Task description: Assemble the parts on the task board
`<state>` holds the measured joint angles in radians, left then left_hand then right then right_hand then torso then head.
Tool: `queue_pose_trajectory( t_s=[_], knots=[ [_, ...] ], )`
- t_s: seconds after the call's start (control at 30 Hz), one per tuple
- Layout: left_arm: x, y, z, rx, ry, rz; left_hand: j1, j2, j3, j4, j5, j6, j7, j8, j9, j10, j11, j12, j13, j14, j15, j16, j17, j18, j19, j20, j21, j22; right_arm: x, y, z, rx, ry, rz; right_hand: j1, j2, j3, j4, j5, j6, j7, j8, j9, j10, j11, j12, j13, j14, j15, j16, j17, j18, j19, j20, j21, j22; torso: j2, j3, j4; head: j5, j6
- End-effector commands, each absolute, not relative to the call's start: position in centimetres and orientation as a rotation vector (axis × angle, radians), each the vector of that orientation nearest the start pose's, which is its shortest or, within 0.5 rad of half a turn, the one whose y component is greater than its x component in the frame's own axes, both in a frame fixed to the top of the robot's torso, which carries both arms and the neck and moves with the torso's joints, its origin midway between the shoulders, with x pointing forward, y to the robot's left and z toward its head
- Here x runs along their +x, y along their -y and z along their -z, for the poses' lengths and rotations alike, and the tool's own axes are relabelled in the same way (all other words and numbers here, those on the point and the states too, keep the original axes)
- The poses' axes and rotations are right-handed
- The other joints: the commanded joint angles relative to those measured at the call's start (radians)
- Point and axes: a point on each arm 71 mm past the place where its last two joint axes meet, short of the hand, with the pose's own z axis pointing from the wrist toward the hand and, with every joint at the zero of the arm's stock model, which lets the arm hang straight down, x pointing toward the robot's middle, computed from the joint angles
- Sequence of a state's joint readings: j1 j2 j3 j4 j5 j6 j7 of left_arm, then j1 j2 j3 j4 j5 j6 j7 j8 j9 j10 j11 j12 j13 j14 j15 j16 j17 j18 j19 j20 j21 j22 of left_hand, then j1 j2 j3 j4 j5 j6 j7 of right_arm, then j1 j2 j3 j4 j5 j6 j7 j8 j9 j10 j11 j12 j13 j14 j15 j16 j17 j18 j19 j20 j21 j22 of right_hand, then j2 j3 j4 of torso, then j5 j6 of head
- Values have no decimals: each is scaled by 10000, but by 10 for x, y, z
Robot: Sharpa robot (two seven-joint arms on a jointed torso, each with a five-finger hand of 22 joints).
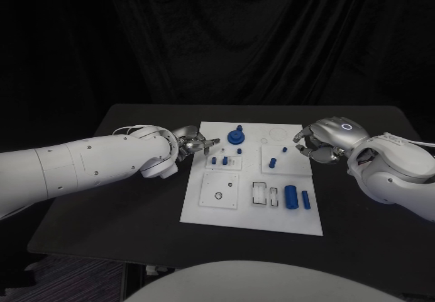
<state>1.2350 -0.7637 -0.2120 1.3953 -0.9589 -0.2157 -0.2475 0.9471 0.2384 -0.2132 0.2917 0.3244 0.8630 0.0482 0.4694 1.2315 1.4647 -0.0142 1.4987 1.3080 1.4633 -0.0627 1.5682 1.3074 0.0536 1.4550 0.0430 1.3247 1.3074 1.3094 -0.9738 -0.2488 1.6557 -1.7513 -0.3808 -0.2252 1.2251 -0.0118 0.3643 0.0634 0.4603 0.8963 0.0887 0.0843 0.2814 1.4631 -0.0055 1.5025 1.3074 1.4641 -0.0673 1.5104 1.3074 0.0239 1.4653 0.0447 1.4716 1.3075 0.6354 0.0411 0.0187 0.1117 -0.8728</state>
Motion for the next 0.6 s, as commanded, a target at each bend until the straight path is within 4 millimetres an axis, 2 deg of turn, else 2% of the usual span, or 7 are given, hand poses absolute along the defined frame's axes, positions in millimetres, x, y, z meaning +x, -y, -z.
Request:
queue_pose_trajectory(
  t_s=[0.03,0.1,0.13,0.2,0.4,0.53,0.6],
  knots=[
    [487,-211,255,-2984,-20956,6397,444,-87,-82,0,827,-25,21,-248,-277,419,-17,-36,2086,1075,-25,26,2634,20,22,33,-49,1900,449,231,194,-4000,-16037,-3785,-12,115,90,-34,78,39,-11,-45,-13,507,-68,-33,1898,838,-72,23,1552,11,580,-73,44,2304,5,-4,5,-1,2],
    [485,-211,257,-2811,-21239,6196,1102,-319,17,-26,1504,62,11,-470,-599,428,-30,-25,2092,1075,-29,26,2634,15,34,32,-17,1908,449,231,194,-3997,-16033,-3787,-12,115,90,-34,78,39,-11,-45,-13,507,-68,-33,1898,838,-72,23,1552,11,580,-73,44,2304,7,-7,8,-9,2],
    [485,-211,257,-2655,-21334,6076,1526,-465,146,-141,2040,95,-13,-563,-738,439,-44,-13,2099,1075,-49,26,2634,12,43,20,3,1913,449,231,194,-3996,-16031,-3788,-12,115,90,-34,78,39,-11,-45,-13,507,-68,-33,1898,838,-72,23,1552,11,580,-73,44,2304,10,-9,7,-13,2],
    [484,-209,258,-2204,-21471,5710,1993,-648,353,-184,2321,161,-38,-672,-918,490,-77,44,2138,1075,-75,26,2634,-2,83,-3,76,1931,449,231,194,-3997,-16026,-3791,-12,115,90,-34,78,39,-11,-45,-13,507,-68,-33,1898,838,-72,23,1552,11,580,-73,44,2304,8,-16,7,-12,2],
    [482,-206,259,-1557,-21655,4878,2086,-915,430,-23,1914,614,-135,-598,-1070,783,-172,376,2372,1075,-165,26,2634,-81,296,-82,462,2038,449,231,194,-4007,-16013,-3815,-12,115,90,-34,78,39,-11,-45,-13,507,-68,-33,1898,838,-72,23,1552,11,580,-73,44,2304,10,-13,-3,4,2],
    [482,-206,258,-1399,-21549,4619,1906,-953,384,-11,1383,753,-180,-494,-1025,830,-218,427,2408,1075,-221,26,2634,-91,341,-141,505,2046,449,231,194,-4005,-16010,-3820,-12,115,90,-34,78,39,-11,-45,-13,507,-68,-33,1898,838,-72,23,1552,11,580,-73,44,2304,17,-9,-5,-45,2],
    [482,-206,258,-1364,-21505,4568,1890,-948,381,-9,1346,756,-181,-488,-1021,838,-220,436,2415,1075,-223,26,2634,-94,349,-144,520,2050,449,231,194,-4002,-16013,-3818,-12,115,90,-34,78,39,-11,-45,-13,507,-68,-33,1898,838,-72,23,1552,11,580,-73,44,2304,14,-3,-10,-50,2]
  ],
)
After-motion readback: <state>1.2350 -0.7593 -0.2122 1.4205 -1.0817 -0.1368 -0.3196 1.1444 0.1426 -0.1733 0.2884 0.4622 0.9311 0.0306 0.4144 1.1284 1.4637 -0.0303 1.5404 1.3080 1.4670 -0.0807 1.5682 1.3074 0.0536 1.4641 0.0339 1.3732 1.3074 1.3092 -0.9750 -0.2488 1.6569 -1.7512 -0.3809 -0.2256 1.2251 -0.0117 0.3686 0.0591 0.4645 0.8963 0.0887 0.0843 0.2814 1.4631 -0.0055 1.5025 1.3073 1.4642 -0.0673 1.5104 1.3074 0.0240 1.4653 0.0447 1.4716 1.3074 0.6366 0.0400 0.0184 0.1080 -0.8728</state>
